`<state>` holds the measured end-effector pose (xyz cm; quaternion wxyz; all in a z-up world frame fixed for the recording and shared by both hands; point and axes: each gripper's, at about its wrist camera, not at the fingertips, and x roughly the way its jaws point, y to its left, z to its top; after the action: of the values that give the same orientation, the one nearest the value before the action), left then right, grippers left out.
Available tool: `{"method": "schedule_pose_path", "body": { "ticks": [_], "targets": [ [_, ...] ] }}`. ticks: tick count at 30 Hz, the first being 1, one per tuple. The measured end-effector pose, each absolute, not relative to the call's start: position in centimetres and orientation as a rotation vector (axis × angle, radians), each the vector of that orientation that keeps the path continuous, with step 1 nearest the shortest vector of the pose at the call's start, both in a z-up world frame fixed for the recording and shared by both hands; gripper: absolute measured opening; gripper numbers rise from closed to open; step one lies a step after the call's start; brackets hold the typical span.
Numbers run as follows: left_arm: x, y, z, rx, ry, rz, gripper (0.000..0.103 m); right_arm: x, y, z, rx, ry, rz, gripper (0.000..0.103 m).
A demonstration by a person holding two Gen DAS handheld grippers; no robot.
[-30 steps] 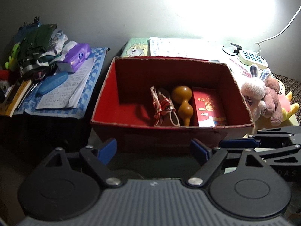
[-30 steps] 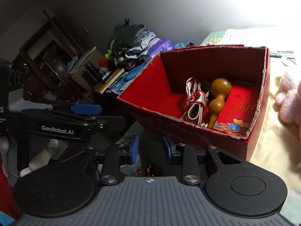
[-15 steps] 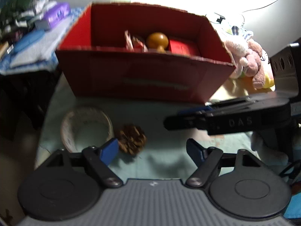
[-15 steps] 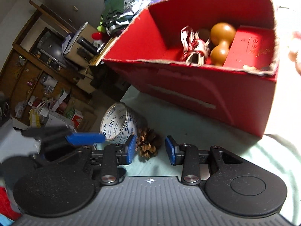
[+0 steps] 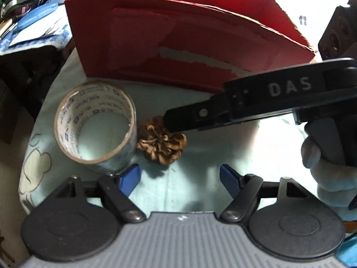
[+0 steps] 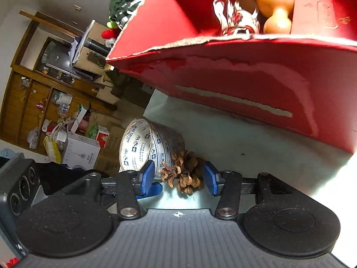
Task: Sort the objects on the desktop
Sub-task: 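Lower the right tool to the pine cone and grasp it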
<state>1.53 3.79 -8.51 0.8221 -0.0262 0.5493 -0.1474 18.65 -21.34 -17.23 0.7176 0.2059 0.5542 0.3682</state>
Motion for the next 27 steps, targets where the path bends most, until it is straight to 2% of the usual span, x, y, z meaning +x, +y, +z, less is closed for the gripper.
{"method": "schedule_pose_path", "body": {
  "ticks": [3, 6, 14, 20, 25, 27],
  "targets": [
    [1.9, 3.9, -9.0, -0.102, 1.172, -0.325, 0.077, 19.1, -20.8, -17.8, 0.460, 1.246, 0.799, 0.051],
    [2.1, 3.9, -9.7, -0.118, 1.180, -0.318, 0.071, 19.2, -21.0, -18.4, 0.483, 1.279, 0.778, 0.054],
    [1.9, 3.6, -10.2, -0.122, 1.187, -0.339, 0.066, 18.1, -23.0, -18.3, 0.476, 1.332, 0.777, 0.052],
    [1.6, 2.3, -10.2, -0.069, 1.186, -0.402, 0.059, 17.2, -24.8, -18.7, 0.503, 1.321, 0.744, 0.038],
    [1.3, 1.8, -9.7, -0.008, 1.176, -0.428, 0.059, 16.8, -25.6, -18.2, 0.533, 1.282, 0.705, 0.043],
    [1.1, 1.7, -9.5, 0.024, 1.170, -0.431, 0.066, 16.7, -25.9, -18.0, 0.553, 1.268, 0.702, 0.047]
  ]
}}
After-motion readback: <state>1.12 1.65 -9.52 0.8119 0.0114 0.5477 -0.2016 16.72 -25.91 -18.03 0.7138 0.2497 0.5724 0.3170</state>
